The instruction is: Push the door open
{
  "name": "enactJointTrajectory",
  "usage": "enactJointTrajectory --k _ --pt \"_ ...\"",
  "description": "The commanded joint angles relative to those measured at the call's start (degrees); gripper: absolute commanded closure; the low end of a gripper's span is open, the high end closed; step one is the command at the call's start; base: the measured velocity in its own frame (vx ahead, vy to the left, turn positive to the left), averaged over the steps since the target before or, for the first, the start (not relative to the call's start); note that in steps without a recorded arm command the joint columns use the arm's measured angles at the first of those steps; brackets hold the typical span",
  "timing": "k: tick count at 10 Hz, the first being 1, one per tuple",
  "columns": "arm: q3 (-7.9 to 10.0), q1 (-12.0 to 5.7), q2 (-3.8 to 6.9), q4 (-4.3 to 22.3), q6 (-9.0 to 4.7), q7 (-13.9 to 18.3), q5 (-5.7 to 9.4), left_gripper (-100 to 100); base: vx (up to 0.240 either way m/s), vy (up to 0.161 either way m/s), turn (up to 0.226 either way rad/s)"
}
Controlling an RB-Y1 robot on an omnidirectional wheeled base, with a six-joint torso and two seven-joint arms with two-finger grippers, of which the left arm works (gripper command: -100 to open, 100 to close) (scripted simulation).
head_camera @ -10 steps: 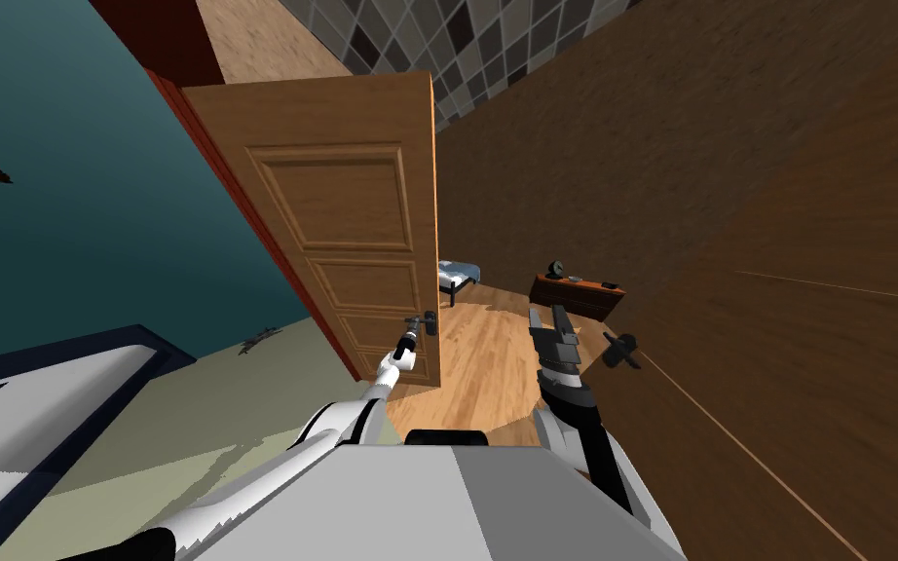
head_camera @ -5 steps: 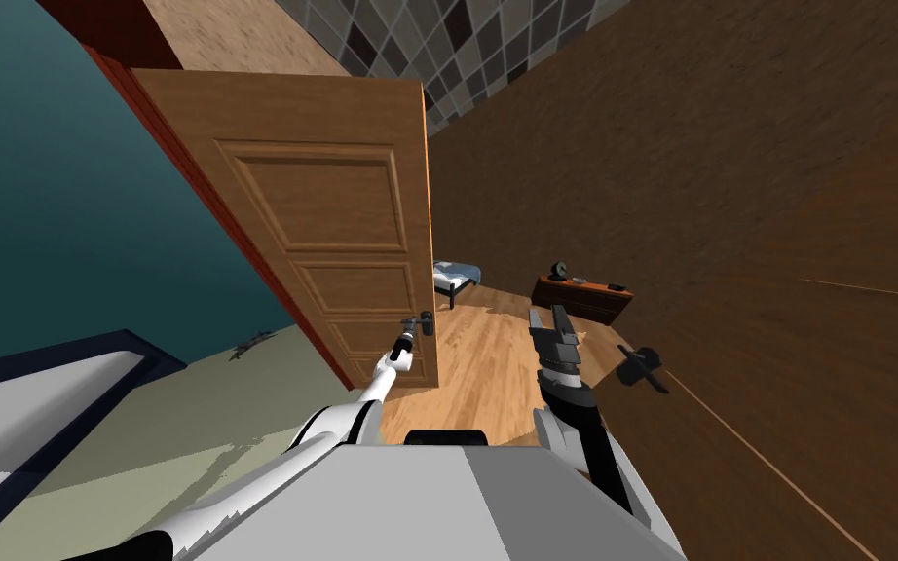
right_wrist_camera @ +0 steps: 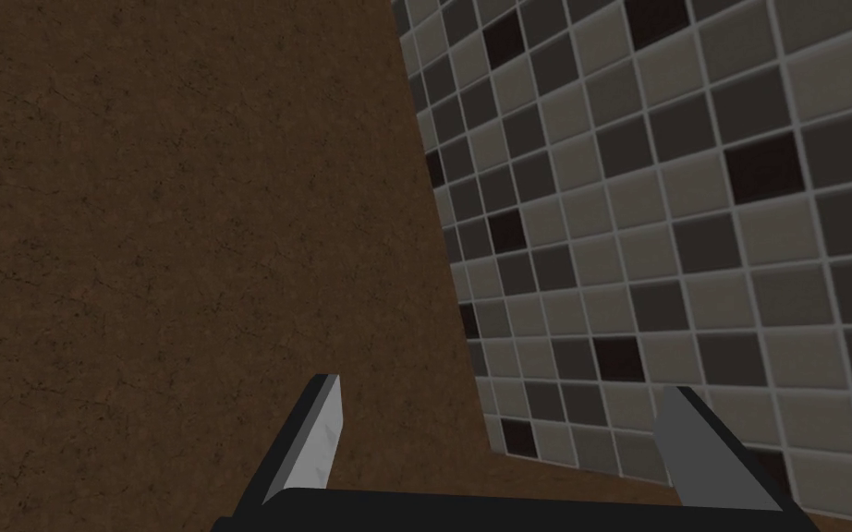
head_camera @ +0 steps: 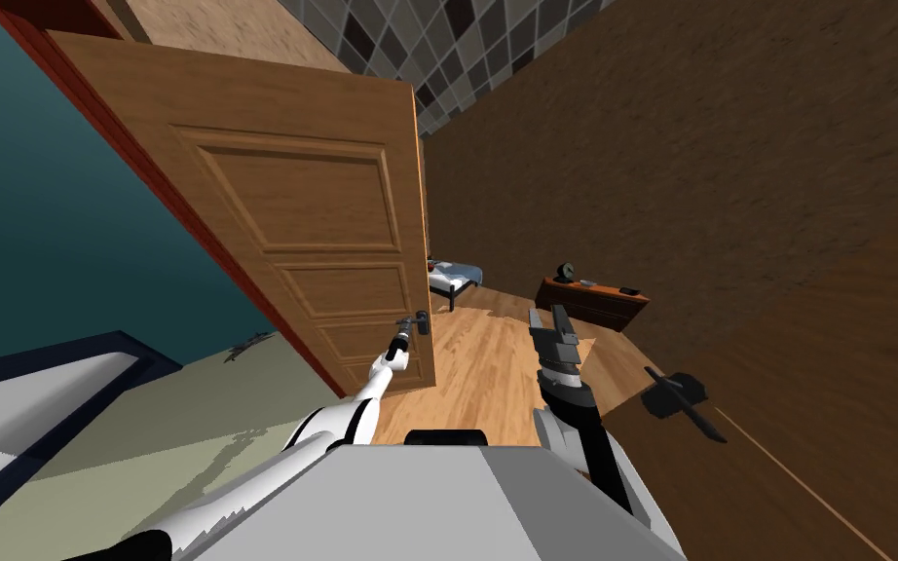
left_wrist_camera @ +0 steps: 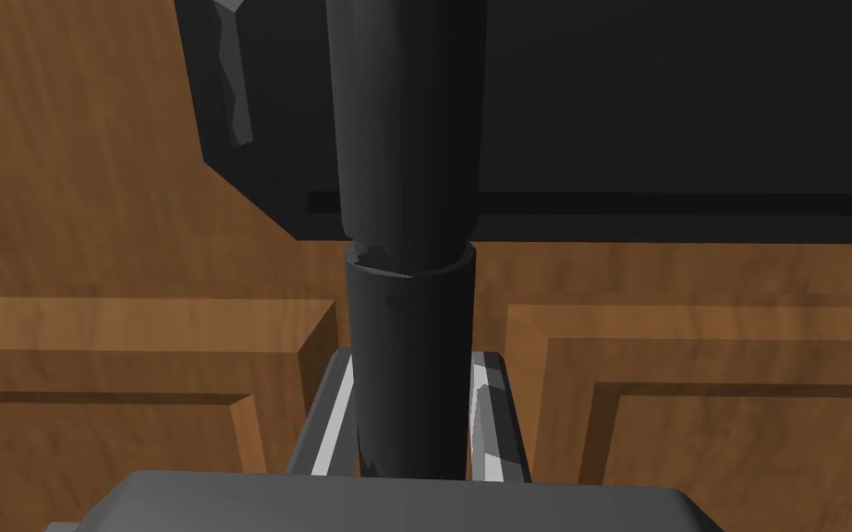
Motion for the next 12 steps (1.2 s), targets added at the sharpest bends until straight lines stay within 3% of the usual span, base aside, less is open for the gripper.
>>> enactJointTrajectory --k 1,3,4,9,12 --pt "1.45 -0.14 1.3 0.16 -0.5 -0.48 0.54 100 0.186 -0.133 0.079" --pt "1.45 -0.14 1.3 0.16 -0.5 -0.48 0.54 100 0.097 -0.05 0.027" --pt "2.77 0.13 2.01 0.0 -0.42 -0.89 1.06 100 0.139 -0.068 0.036" --pt "4.46 0.49 2.83 -0.2 -0.33 -1.42 1.72 100 0.134 -0.099 0.063" --pt "6.41 0.89 3.67 -0.43 -0.21 -2.03 2.49 100 0.142 -0.097 0.062"
